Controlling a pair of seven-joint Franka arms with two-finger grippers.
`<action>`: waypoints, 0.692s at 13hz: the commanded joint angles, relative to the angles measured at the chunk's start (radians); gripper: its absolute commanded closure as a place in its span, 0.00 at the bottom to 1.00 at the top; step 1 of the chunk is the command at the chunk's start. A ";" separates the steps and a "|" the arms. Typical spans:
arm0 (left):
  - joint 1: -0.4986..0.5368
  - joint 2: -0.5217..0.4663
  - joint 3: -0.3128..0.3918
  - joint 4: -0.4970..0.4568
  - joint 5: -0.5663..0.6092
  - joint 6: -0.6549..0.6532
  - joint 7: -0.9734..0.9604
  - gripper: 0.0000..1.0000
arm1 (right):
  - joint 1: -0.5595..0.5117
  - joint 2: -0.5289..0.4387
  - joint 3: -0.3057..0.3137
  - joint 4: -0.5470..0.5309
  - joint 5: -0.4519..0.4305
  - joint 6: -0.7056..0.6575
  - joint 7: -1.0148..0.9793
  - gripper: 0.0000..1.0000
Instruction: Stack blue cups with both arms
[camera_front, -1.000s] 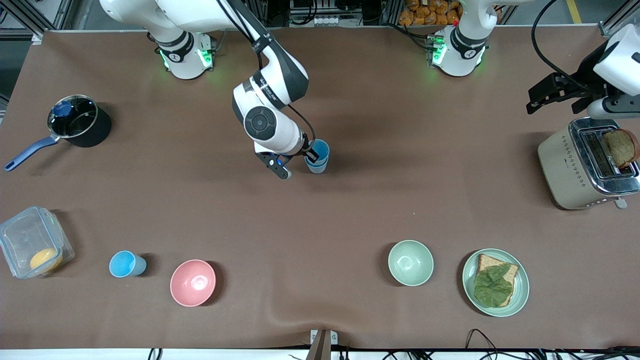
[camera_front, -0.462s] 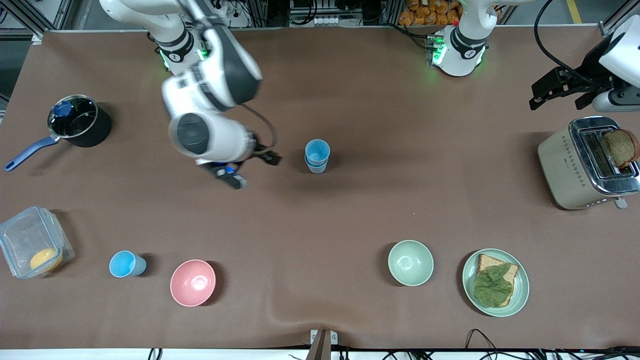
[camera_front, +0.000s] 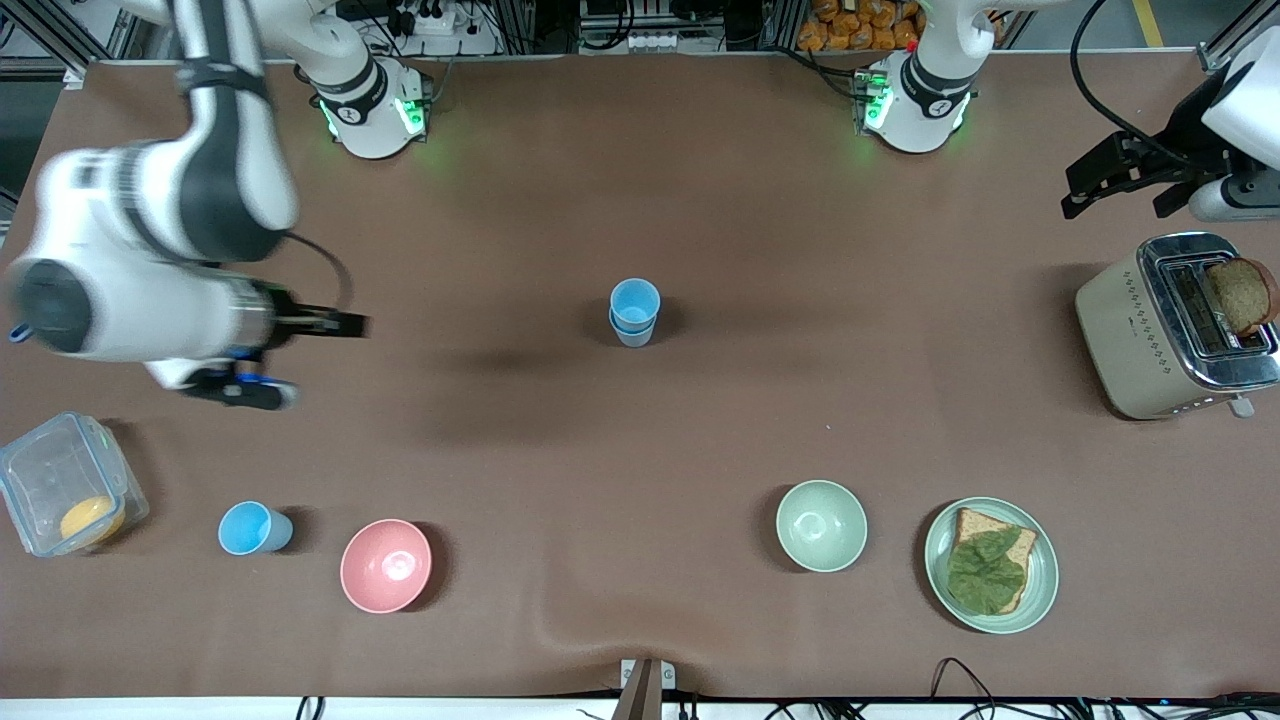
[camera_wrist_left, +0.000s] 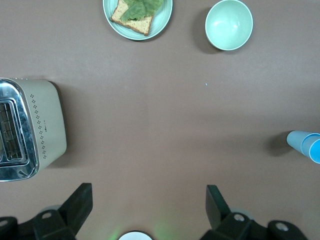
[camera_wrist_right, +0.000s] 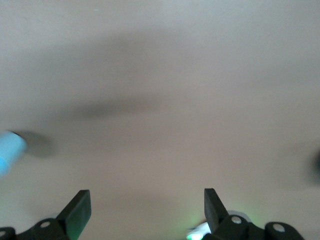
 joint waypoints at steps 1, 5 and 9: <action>-0.008 -0.021 0.005 -0.008 0.026 -0.005 0.017 0.00 | 0.007 -0.136 -0.028 -0.011 -0.104 -0.039 -0.121 0.00; -0.008 -0.018 -0.001 -0.008 0.040 -0.005 0.016 0.00 | -0.039 -0.186 -0.014 -0.008 -0.140 -0.072 -0.109 0.00; -0.006 -0.013 -0.004 -0.006 0.040 -0.005 0.014 0.00 | -0.328 -0.209 0.321 0.029 -0.181 -0.062 -0.045 0.00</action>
